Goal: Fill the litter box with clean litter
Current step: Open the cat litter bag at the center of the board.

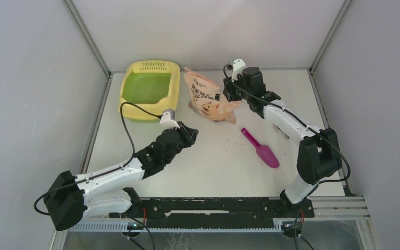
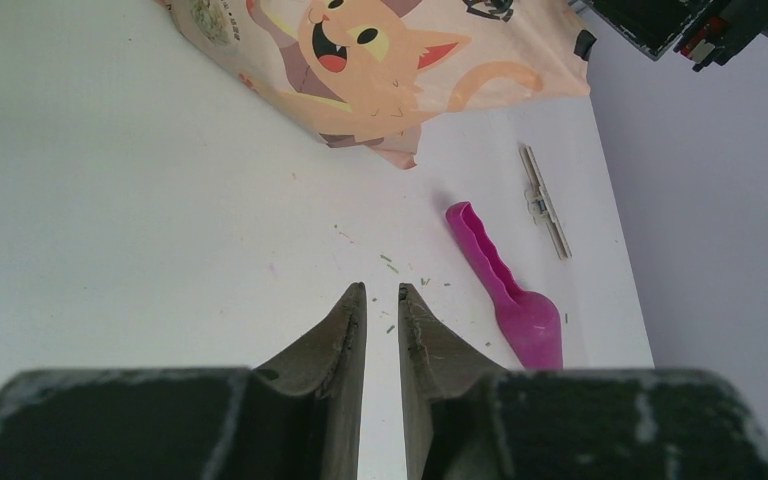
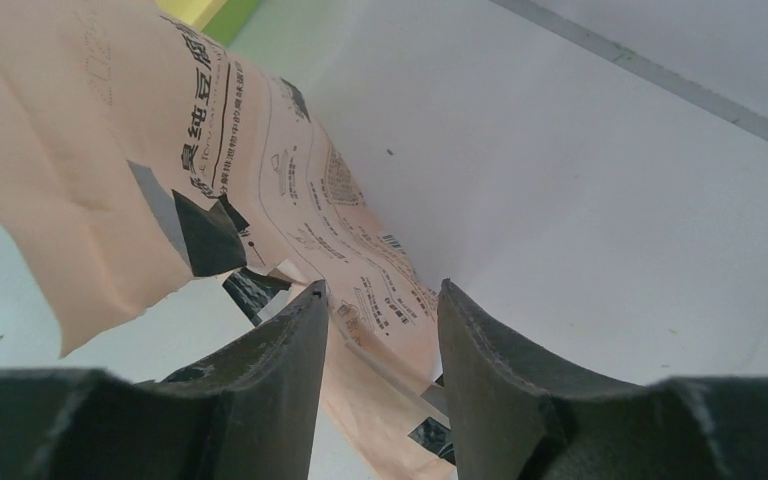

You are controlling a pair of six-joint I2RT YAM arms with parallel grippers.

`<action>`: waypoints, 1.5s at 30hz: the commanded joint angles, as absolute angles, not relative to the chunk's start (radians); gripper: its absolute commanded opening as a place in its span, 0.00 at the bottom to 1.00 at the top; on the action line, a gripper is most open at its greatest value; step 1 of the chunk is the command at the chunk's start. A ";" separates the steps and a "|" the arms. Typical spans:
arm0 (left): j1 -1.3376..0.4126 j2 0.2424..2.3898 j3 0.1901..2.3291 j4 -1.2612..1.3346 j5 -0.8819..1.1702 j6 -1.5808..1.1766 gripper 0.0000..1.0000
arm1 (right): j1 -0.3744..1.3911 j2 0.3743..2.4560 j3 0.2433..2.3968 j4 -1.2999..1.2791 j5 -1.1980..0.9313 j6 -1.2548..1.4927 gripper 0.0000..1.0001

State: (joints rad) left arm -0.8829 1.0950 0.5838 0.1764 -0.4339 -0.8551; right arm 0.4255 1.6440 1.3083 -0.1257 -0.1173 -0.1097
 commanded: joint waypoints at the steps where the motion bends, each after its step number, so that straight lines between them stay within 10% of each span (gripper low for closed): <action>1: -0.878 1.090 0.634 0.208 -0.427 -0.834 0.22 | 0.424 1.639 1.349 -0.135 -0.213 -0.109 0.52; 11: -0.878 1.053 0.604 0.208 -0.429 -0.844 0.22 | 0.474 1.646 1.309 -0.282 -0.419 -0.119 0.44; 31: -0.882 0.776 0.433 -0.037 -0.531 -1.009 0.22 | 0.953 1.487 0.885 -0.117 -0.151 0.034 0.32; 45: -0.969 0.615 0.386 -0.229 -0.612 -1.130 0.23 | 0.929 1.246 0.901 -0.224 0.070 0.222 0.54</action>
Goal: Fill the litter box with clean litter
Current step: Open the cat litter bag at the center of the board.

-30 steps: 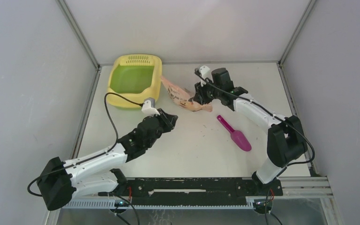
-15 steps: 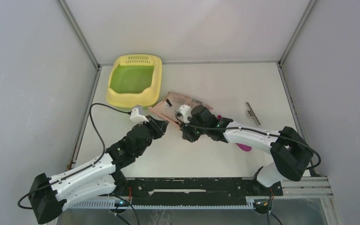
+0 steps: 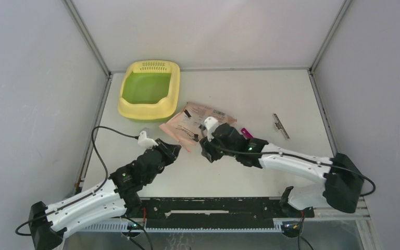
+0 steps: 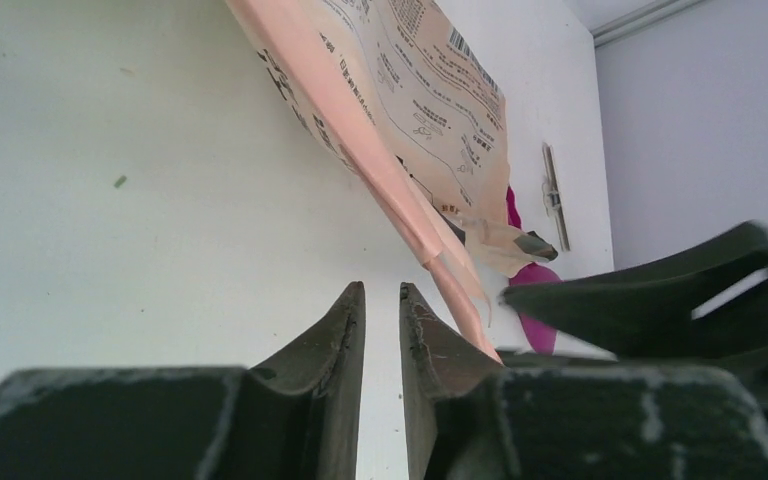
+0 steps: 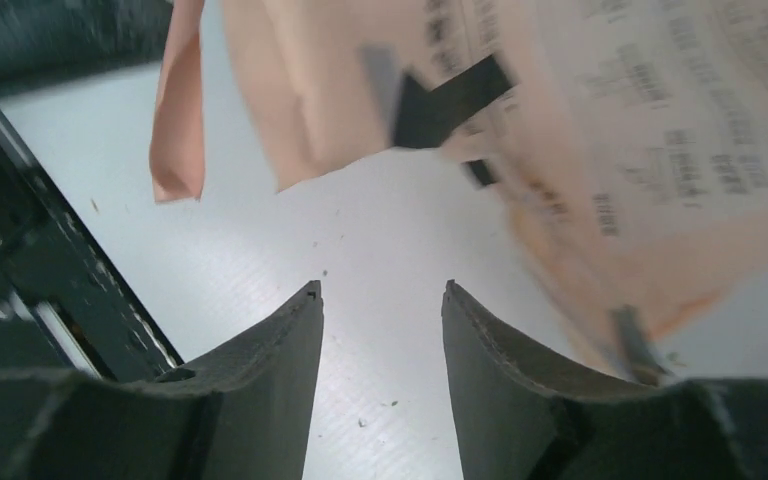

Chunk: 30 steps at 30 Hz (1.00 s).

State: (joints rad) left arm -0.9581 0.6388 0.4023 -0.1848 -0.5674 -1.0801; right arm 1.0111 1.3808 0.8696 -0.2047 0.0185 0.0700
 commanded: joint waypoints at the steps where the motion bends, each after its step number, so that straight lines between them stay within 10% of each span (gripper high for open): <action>1: -0.971 0.617 0.386 -0.228 -0.612 -1.132 0.23 | 0.885 1.234 0.922 -0.256 0.026 0.274 0.52; 6: -0.991 0.635 0.413 -0.241 -0.615 -1.133 0.23 | 0.670 1.240 0.944 -0.256 -0.328 0.507 0.62; 13: -1.041 0.597 0.479 -0.342 -0.641 -1.145 0.23 | 0.777 1.332 1.044 -0.389 -0.048 0.399 0.67; 30: -1.058 0.563 0.514 -0.409 -0.648 -1.148 0.24 | 0.679 1.374 1.069 -0.364 -0.028 0.026 0.47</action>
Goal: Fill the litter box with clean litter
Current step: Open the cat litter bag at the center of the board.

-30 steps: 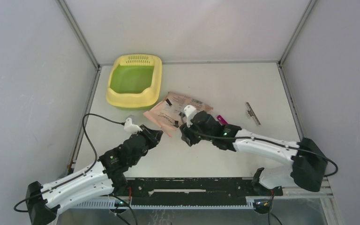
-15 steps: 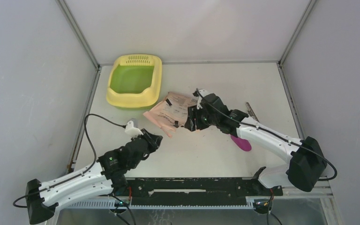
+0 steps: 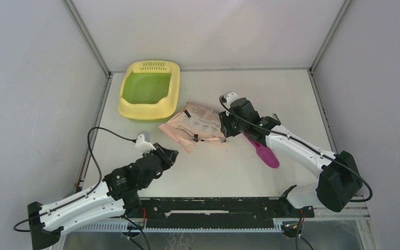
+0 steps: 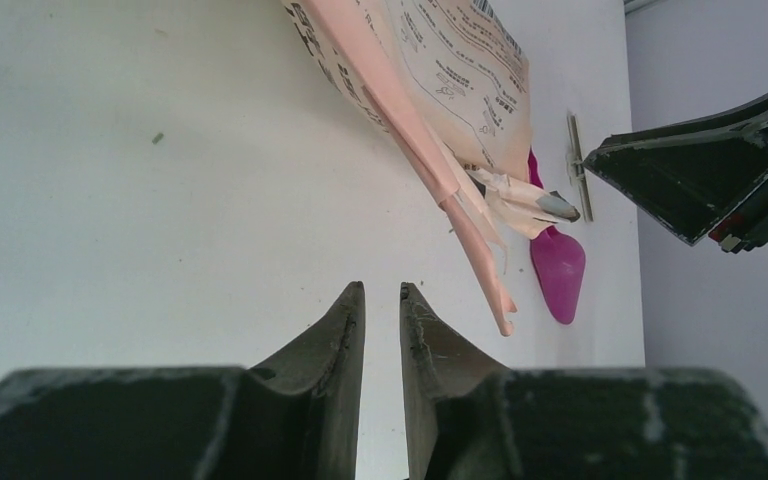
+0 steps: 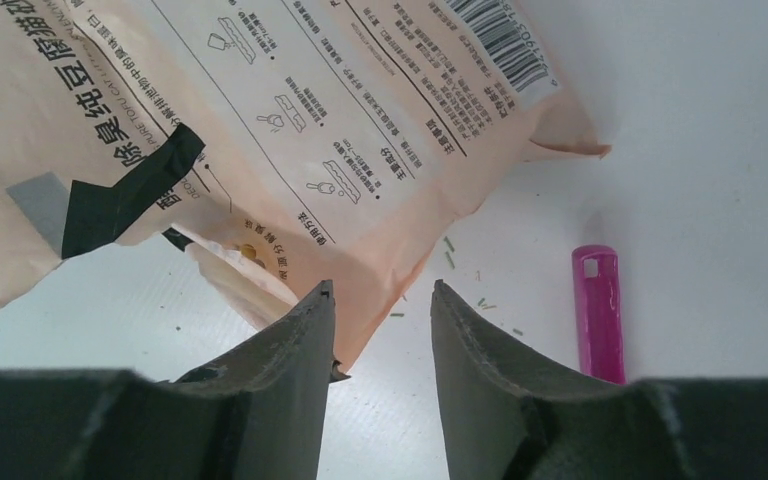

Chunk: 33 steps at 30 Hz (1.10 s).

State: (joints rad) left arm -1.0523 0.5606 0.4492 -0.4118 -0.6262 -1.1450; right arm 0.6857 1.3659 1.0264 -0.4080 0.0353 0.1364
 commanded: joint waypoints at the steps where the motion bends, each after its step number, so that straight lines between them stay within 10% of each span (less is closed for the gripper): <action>1: -1.058 0.562 0.514 -0.409 -0.649 -1.145 0.24 | 0.678 1.378 1.070 -0.369 -0.039 0.013 0.47; 33: -1.058 0.554 0.505 -0.402 -0.646 -1.142 0.24 | 0.778 1.488 1.045 -0.326 -0.066 -0.094 0.45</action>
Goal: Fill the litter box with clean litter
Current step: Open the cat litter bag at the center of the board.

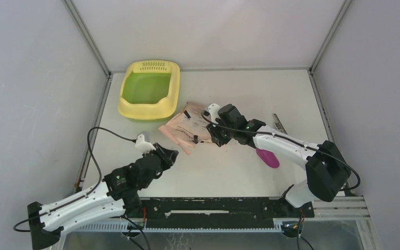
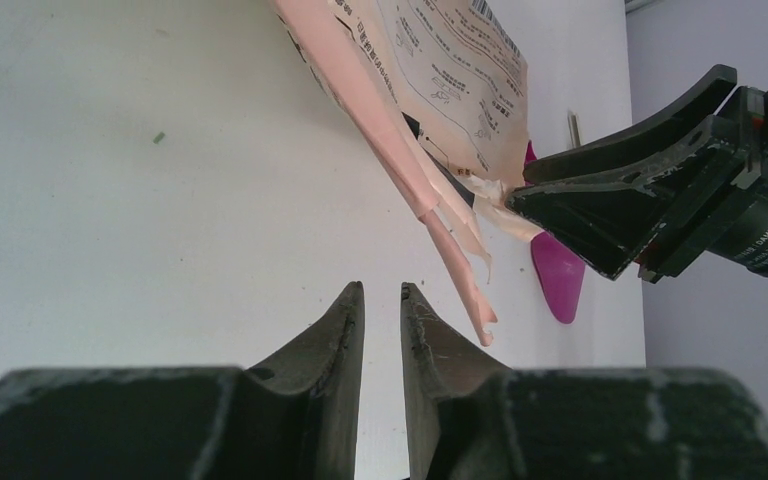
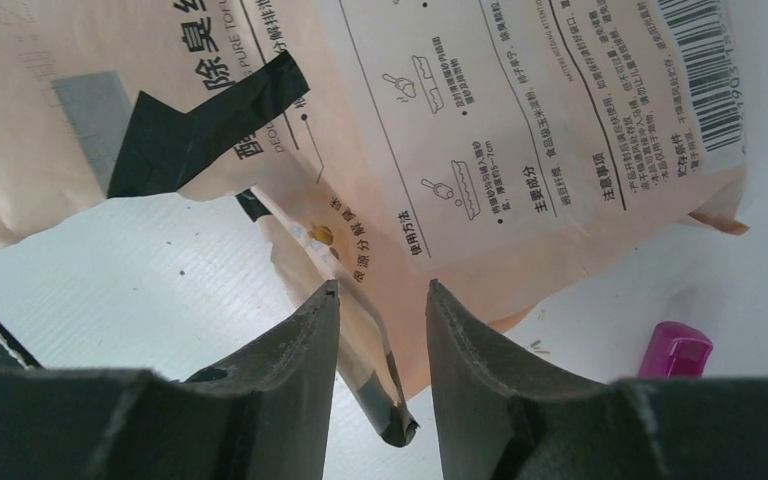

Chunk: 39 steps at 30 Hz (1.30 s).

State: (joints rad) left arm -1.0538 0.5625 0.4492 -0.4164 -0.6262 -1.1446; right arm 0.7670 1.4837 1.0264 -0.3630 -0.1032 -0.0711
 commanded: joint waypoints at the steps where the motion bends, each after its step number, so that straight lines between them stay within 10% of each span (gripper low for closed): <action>1: -1.058 0.553 0.505 -0.401 -0.645 -1.143 0.24 | 0.782 1.491 1.046 -0.329 -0.063 -0.098 0.45; 39: -1.058 0.468 0.485 -0.425 -0.666 -1.135 0.24 | 1.012 1.682 1.088 -0.266 0.408 -0.259 0.51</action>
State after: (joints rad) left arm -1.0538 0.4881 0.4492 -0.4248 -0.6312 -1.1442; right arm 0.9943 1.6722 1.0473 -0.3313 0.3996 -0.2276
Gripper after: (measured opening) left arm 0.244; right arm 0.493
